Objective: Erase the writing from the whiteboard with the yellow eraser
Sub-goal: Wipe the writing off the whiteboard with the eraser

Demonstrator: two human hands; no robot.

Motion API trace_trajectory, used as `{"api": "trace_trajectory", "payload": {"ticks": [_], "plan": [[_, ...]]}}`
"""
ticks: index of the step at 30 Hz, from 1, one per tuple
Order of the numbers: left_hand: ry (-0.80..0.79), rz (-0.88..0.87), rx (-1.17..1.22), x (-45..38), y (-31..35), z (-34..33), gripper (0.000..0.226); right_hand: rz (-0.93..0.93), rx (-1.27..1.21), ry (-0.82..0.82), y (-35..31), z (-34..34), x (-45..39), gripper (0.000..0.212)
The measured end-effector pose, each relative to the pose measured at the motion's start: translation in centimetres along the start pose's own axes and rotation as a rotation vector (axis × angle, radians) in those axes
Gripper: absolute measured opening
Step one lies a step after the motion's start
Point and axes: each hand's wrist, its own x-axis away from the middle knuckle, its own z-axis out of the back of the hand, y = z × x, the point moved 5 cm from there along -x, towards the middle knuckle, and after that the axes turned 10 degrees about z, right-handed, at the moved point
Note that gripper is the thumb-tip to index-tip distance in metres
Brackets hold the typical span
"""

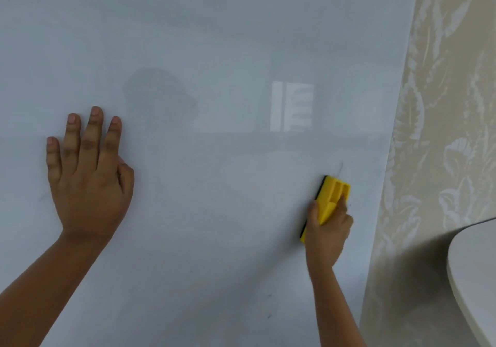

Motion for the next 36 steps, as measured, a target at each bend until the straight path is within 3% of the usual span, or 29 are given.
{"api": "trace_trajectory", "payload": {"ticks": [2, 4, 9, 11, 14, 17, 23, 30, 36], "plan": [[-0.009, -0.015, -0.004, -0.1, 0.0, 0.0, 0.046, 0.105, 0.047, -0.102, 0.4, -0.5, 3.6, 0.068], [-0.014, -0.027, -0.018, -0.1, -0.1, 0.0, 0.046, 0.071, 0.055, -0.117, 2.2, 0.2, 5.8, 0.067], [0.015, -0.005, -0.015, -0.1, 0.2, -0.1, 0.046, -0.371, -0.117, 0.145, 2.5, 1.2, -0.3, 0.062], [0.034, 0.002, -0.021, 0.0, -0.1, -0.2, 0.047, -0.267, -0.099, 0.143, -0.9, 0.7, -2.6, 0.064], [0.052, -0.021, -0.021, 0.2, -0.6, -0.6, 0.047, 0.075, -0.027, 0.064, -5.7, -0.7, -1.6, 0.067], [0.075, -0.012, -0.043, 0.1, -0.4, -0.5, 0.048, 0.208, 0.071, -0.041, -4.8, -0.9, 2.0, 0.069], [0.09, -0.006, -0.072, 0.1, 0.1, 0.1, 0.051, -0.249, -0.036, 0.096, -0.3, 1.5, -2.7, 0.063], [0.098, -0.015, -0.083, 0.1, 0.0, 0.0, 0.05, 0.104, 0.073, -0.028, -2.6, 0.3, -0.3, 0.066], [0.087, -0.019, -0.075, 0.2, 0.0, 0.0, 0.051, -0.185, -0.018, 0.07, 0.0, 1.6, -3.5, 0.063]]}}
